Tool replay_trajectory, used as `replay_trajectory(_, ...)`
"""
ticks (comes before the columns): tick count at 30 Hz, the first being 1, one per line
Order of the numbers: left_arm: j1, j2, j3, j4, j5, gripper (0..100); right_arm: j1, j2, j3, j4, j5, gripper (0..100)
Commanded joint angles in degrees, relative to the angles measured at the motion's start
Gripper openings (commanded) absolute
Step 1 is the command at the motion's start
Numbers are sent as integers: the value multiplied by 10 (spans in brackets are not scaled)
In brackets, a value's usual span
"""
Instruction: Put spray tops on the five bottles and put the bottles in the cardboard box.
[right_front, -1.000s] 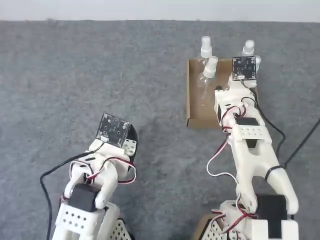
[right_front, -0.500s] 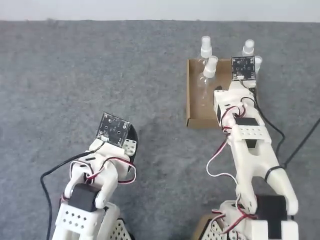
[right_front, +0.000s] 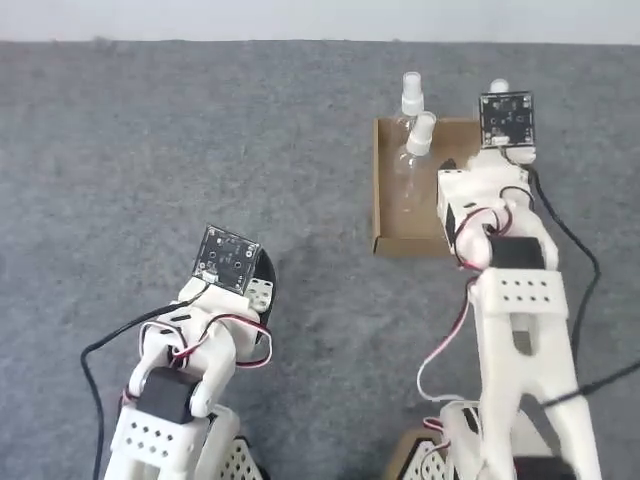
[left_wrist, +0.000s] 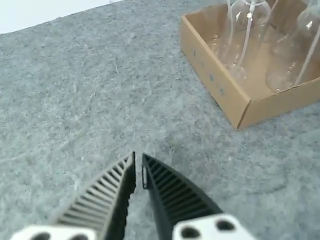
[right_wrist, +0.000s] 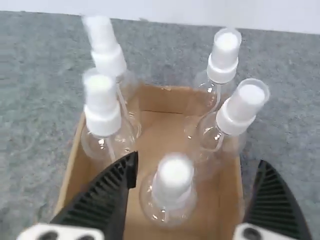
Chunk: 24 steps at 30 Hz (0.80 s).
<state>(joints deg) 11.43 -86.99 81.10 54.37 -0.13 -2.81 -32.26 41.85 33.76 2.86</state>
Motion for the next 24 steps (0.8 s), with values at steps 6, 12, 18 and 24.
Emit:
replay_trajectory(6, -3, -6, -5, -16, 4, 13, 0, -130, -40, 155, -3, 296)
replay_trajectory(12, -52, -6, -6, -33, 6, 13, 1, -191, -18, 223, -4, 229)
replay_trajectory(18, -103, -6, -8, -52, 7, 14, 2, -297, 74, 225, 4, 25)
replay_trajectory(24, -141, -6, -26, -48, 5, 15, 2, -400, 193, 225, 101, 16)
